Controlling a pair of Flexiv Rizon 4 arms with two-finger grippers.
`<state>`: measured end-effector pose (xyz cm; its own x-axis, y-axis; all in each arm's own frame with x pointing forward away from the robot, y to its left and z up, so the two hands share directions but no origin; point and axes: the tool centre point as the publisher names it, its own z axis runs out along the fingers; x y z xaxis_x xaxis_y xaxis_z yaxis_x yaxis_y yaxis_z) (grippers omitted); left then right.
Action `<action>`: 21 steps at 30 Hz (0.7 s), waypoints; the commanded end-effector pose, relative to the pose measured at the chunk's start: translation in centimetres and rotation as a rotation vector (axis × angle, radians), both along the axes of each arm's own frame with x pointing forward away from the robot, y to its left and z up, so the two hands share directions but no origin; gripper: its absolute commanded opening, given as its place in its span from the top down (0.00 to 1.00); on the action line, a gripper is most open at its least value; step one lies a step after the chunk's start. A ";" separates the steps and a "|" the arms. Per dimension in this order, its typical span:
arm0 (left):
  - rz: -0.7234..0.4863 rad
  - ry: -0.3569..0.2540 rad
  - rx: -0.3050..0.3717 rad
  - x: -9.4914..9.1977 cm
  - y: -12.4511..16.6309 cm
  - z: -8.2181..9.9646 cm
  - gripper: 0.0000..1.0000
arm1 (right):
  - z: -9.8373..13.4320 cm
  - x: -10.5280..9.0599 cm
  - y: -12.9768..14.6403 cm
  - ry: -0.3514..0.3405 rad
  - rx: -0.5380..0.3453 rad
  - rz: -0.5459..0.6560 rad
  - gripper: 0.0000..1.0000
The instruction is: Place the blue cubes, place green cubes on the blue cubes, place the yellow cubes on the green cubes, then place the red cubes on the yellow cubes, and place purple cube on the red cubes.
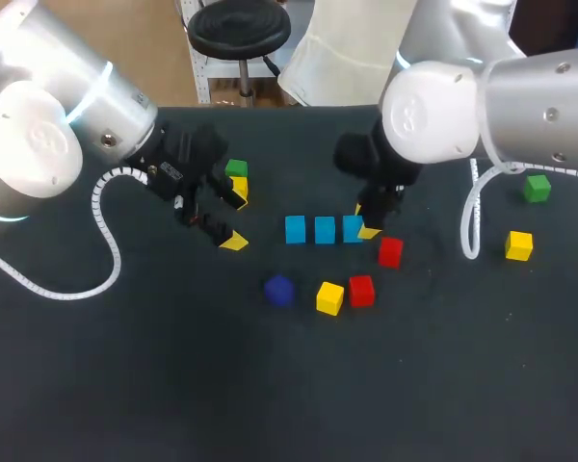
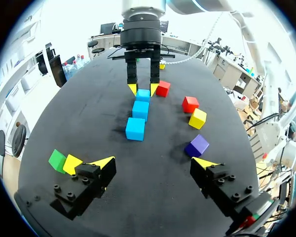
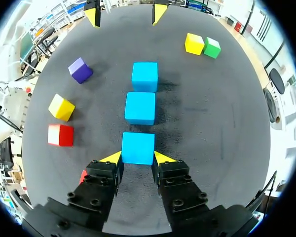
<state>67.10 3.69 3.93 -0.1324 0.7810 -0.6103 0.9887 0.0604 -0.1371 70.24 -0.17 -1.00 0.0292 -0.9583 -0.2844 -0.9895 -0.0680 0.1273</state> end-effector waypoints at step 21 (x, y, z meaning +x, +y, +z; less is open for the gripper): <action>-0.002 -0.002 -0.003 0.0 0.1 -0.1 0.00 | 0.0 0.1 -0.1 0.009 0.010 0.003 1.00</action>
<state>67.10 3.69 3.93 -0.1324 0.7810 -0.6103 0.9887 0.0604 -0.1371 70.23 -0.21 -0.93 0.0293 -0.9563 -0.2908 -0.9887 -0.0706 0.1322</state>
